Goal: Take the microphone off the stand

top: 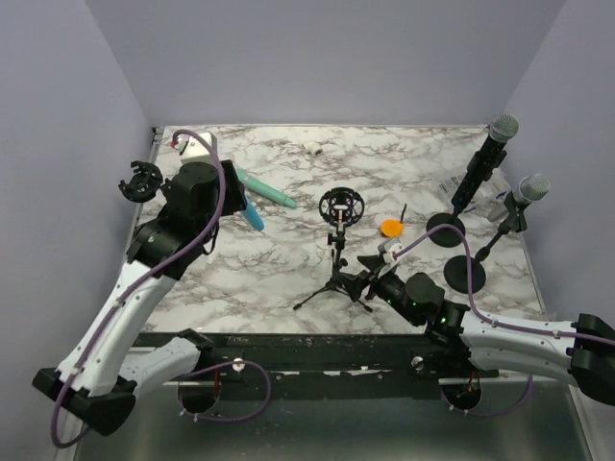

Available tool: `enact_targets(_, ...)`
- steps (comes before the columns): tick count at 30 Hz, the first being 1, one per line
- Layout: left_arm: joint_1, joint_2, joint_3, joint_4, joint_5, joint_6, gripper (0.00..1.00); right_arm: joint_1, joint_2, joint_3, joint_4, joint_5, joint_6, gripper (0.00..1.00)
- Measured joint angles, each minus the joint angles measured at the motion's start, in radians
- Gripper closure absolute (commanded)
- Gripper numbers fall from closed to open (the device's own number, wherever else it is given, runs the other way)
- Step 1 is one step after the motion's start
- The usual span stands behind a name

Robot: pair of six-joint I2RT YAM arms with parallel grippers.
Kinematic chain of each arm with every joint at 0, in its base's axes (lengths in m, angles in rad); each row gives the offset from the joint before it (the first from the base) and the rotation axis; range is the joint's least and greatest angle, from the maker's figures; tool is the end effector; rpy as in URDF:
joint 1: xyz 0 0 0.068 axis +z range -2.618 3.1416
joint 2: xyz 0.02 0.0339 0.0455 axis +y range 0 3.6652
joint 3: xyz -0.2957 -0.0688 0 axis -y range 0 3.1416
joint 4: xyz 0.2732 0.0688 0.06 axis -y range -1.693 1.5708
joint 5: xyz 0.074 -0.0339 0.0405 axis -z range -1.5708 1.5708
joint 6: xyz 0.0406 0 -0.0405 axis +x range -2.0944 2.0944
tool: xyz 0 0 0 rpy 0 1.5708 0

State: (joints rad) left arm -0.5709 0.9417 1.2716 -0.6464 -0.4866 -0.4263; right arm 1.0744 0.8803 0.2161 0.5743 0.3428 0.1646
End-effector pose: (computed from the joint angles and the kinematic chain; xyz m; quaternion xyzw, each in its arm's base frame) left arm 0.1697 -0.0864 0.4637 -0.0842 0.7940 -0.1010 0.5935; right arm 0.1051 0.1655 0.2102 -0.2162 0.7039 0.2835 0.6143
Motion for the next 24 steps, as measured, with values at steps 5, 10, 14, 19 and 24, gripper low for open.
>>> enact_targets(5,0.195,0.161,-0.073,0.003,0.294,-0.117,1.00,0.000,0.000,0.000,0.000,0.000,0.000,0.29)
enact_targets(10,0.343,0.329,-0.134,0.056,0.529,-0.222,1.00,0.000,0.000,0.000,0.000,0.000,0.000,0.30)
enact_targets(14,0.428,0.455,-0.139,0.103,0.635,-0.301,1.00,0.000,0.003,0.000,0.000,0.000,0.000,0.29)
enact_targets(19,0.517,0.625,-0.112,0.147,0.719,-0.391,1.00,0.000,0.002,0.000,0.000,0.000,0.000,0.29)
enact_targets(24,0.586,0.728,-0.084,0.141,0.742,-0.459,1.00,0.000,-0.003,0.000,0.000,0.000,0.000,0.29)
